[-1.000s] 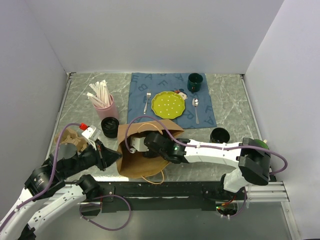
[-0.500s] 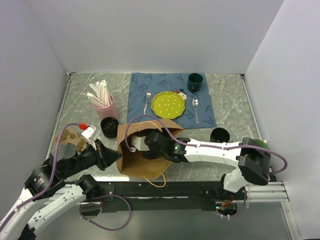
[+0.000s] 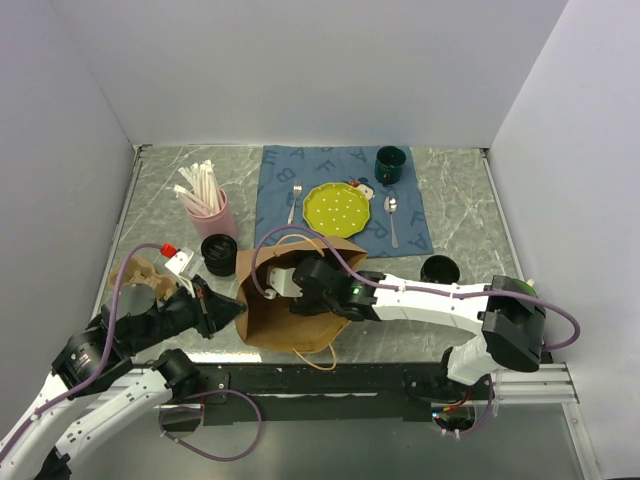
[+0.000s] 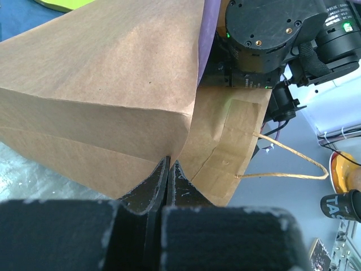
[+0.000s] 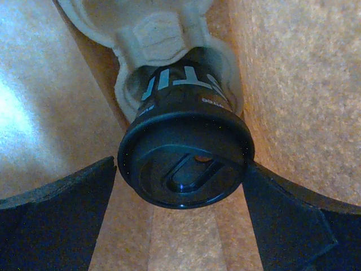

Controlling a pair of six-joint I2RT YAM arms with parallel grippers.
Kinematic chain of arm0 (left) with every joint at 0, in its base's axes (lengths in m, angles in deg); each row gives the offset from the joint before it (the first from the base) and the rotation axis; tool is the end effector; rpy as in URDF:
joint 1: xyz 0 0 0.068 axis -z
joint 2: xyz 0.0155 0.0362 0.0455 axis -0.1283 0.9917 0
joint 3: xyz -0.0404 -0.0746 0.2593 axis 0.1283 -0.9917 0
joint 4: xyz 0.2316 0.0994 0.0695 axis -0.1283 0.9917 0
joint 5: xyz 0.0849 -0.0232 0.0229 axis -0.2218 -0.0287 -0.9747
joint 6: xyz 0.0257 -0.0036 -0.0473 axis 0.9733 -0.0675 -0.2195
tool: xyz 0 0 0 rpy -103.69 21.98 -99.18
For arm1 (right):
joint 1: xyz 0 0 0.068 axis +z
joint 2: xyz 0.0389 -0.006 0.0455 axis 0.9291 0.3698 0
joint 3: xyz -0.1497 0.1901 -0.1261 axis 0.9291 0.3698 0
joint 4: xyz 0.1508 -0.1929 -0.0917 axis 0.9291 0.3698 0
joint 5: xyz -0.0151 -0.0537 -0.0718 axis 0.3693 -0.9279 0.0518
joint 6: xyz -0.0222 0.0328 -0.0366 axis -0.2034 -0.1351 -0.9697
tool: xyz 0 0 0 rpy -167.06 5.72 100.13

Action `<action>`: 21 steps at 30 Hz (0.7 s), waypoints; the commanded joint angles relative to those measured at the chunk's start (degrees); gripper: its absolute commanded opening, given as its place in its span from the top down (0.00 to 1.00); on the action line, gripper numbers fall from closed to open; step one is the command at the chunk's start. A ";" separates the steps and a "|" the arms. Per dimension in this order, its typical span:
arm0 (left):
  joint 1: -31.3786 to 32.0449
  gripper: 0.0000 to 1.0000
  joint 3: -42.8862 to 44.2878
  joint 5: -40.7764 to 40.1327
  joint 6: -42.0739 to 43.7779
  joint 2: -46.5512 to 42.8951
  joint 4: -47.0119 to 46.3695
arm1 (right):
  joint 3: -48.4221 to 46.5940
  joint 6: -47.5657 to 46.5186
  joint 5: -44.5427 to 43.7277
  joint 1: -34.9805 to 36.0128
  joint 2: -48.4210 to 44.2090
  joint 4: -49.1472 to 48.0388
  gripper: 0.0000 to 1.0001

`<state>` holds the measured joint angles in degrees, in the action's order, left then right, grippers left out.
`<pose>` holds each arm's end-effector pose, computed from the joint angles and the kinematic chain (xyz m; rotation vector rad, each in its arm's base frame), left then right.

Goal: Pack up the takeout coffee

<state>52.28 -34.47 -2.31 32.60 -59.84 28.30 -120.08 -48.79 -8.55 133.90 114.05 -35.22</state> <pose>0.0424 -0.0499 0.3377 0.3314 1.9589 -1.0538 0.1433 0.2833 0.2336 -1.6762 1.5812 -0.2091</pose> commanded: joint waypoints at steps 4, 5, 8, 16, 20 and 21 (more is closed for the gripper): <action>0.09 0.99 2.10 1.97 -1.26 0.62 -2.77 | -2.42 1.42 -1.01 -1.01 -2.99 5.07 0.00; 0.09 0.99 2.19 1.88 -1.26 0.71 -2.68 | -2.33 1.51 -1.10 -1.00 -3.25 5.07 0.00; 0.09 0.99 2.28 1.79 -1.35 1.23 -2.77 | -2.51 1.86 -1.45 -1.00 -3.86 5.59 0.00; 0.09 0.99 2.54 1.44 -1.79 2.11 -2.94 | -3.12 2.56 -1.36 -1.18 -5.71 6.65 0.00; 0.09 0.99 2.72 1.27 -2.05 2.46 -3.38 | -3.74 2.74 -0.92 -1.09 -6.76 7.87 0.00; 0.09 0.99 2.72 1.18 -2.31 2.64 -3.56 | -3.82 2.74 -0.66 -1.09 -7.03 8.05 0.00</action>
<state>52.30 -33.92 -2.05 31.93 -58.29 27.36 -120.73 -47.65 -8.96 133.49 109.94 -28.71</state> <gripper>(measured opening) 0.021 0.997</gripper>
